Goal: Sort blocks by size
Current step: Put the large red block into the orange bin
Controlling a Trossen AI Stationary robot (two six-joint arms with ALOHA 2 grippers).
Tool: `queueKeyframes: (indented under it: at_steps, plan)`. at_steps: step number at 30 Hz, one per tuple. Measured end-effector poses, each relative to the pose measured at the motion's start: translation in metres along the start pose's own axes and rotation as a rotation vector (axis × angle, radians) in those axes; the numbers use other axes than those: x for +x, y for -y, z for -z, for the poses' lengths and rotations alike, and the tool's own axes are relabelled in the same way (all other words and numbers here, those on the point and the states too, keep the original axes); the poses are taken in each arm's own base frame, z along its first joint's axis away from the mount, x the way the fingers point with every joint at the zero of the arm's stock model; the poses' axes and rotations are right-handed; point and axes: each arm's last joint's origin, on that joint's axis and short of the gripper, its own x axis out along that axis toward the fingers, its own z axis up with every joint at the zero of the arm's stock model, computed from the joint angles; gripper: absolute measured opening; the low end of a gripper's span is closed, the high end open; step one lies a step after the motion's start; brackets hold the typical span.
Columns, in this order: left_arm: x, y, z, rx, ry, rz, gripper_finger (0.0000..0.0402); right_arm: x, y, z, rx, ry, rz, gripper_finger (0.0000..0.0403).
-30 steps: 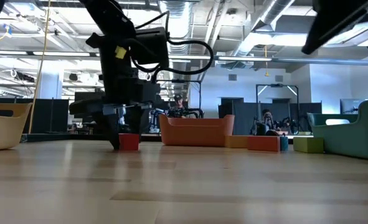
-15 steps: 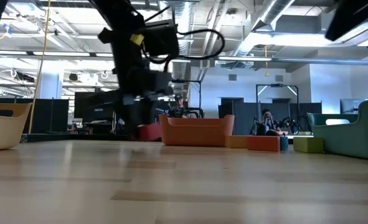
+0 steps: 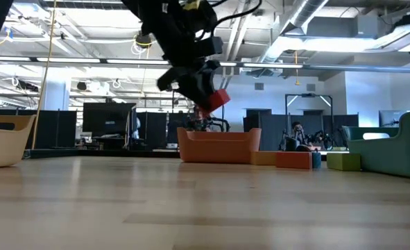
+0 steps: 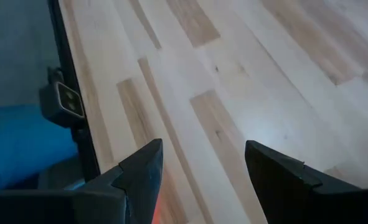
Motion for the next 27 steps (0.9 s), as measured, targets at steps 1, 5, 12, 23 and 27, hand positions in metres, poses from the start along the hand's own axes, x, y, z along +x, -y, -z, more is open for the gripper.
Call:
queueKeyframes:
  at_steps: [1, 5, 12, 23, 27]
  plan:
    - [0.0, -0.006, 0.004, -0.012, 0.008, -0.016, 0.0128, 0.003, -0.002, 0.005, 0.0, -0.004, 0.006, 0.0256]
    - [0.006, -0.028, 0.027, -0.1, 0.05, -0.025, 0.0128, 0.02, -0.01, 0.027, -0.005, -0.034, 0.035, 0.0256]
    - [0.024, -0.043, 0.058, -0.231, 0.048, 0.023, 0.0129, 0.037, -0.024, 0.045, 0.013, -0.05, -0.001, 0.0256]
    - [0.051, -0.037, 0.075, -0.273, -0.015, 0.085, 0.013, 0.048, -0.043, 0.054, -0.059, -0.052, -0.14, 0.0256]
    - [0.051, -0.038, 0.076, -0.279, -0.019, 0.079, 0.013, 0.058, -0.043, 0.064, -0.085, -0.104, -0.124, 0.0256]
